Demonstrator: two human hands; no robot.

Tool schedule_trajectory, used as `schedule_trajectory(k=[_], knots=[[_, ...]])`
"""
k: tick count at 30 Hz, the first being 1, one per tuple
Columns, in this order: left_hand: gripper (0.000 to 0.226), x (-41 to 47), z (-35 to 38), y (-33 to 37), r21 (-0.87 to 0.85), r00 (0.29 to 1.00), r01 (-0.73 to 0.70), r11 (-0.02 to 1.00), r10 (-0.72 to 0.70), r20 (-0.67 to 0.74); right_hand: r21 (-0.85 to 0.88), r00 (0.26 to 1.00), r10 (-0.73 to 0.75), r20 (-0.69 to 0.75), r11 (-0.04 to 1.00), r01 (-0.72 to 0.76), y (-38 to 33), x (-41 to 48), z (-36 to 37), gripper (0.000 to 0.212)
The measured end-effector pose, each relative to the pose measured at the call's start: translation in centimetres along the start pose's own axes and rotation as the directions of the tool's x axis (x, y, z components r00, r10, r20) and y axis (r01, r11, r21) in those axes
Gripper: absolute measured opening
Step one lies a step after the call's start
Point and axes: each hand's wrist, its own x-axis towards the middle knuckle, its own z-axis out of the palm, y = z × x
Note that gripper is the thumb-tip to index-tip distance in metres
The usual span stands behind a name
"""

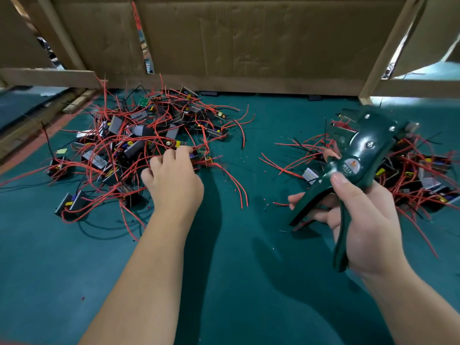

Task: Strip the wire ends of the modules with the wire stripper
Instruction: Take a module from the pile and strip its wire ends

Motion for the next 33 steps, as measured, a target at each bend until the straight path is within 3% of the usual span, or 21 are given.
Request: schedule_trajectory(k=[3,7,11,14,20,22,26,28,30,31,33], knots=[[0.044,0.7,-0.4,-0.5,-0.035,0.999,0.036,0.999,-0.035,0.024,0.138,0.995,0.029,0.100,0.990,-0.043,-0.7,-0.1,0.0,0.036],[0.050,0.8,-0.5,-0.5,-0.021,0.997,0.047,0.999,-0.045,0.063,0.280,0.932,0.262,0.251,0.902,-0.329,-1.5,0.5,0.0,0.055],[0.046,0.8,-0.6,-0.4,-0.100,0.997,0.051,0.994,-0.045,0.060,0.299,0.860,0.449,0.242,0.809,-0.506,-2.1,1.1,-0.1,0.045],[0.037,0.9,-0.7,-0.6,-0.165,0.997,0.082,0.983,-0.079,0.023,0.316,0.878,0.429,0.211,0.821,-0.476,-2.3,1.3,0.0,0.036],[0.024,0.9,-0.8,-0.8,-0.070,0.996,0.072,0.995,-0.075,-0.047,0.328,0.893,0.412,0.181,0.831,-0.449,-2.3,1.3,-0.2,0.016],[0.020,0.9,-0.8,-1.0,-0.062,0.995,0.061,0.996,-0.066,-0.079,0.324,0.891,0.404,0.205,0.831,-0.452,-2.7,1.2,-0.4,0.026],[0.017,0.9,-0.7,-0.7,-0.086,0.996,0.060,0.995,-0.065,-0.056,0.345,0.863,0.343,0.370,0.812,-0.471,-3.4,1.2,-0.9,0.068],[0.023,0.8,-0.8,-0.5,-0.145,0.992,0.054,0.988,-0.069,-0.105,0.422,0.799,0.277,0.534,0.731,-0.536,-3.5,1.4,-1.4,0.076],[0.024,0.7,-1.1,-0.3,-0.200,0.971,0.001,0.980,-0.048,-0.232,0.514,0.732,0.205,0.650,0.590,-0.622,-3.7,1.3,-1.5,0.070],[0.021,0.6,-1.3,-0.2,-0.220,0.948,-0.033,0.975,-0.039,-0.316,0.508,0.731,0.208,0.650,0.597,-0.621,-3.6,1.2,-1.5,0.071],[0.018,0.4,-1.5,0.0,-0.248,0.922,-0.048,0.968,-0.053,-0.383,0.427,0.790,0.256,0.557,0.728,-0.536,-3.3,1.1,-1.5,0.080]])
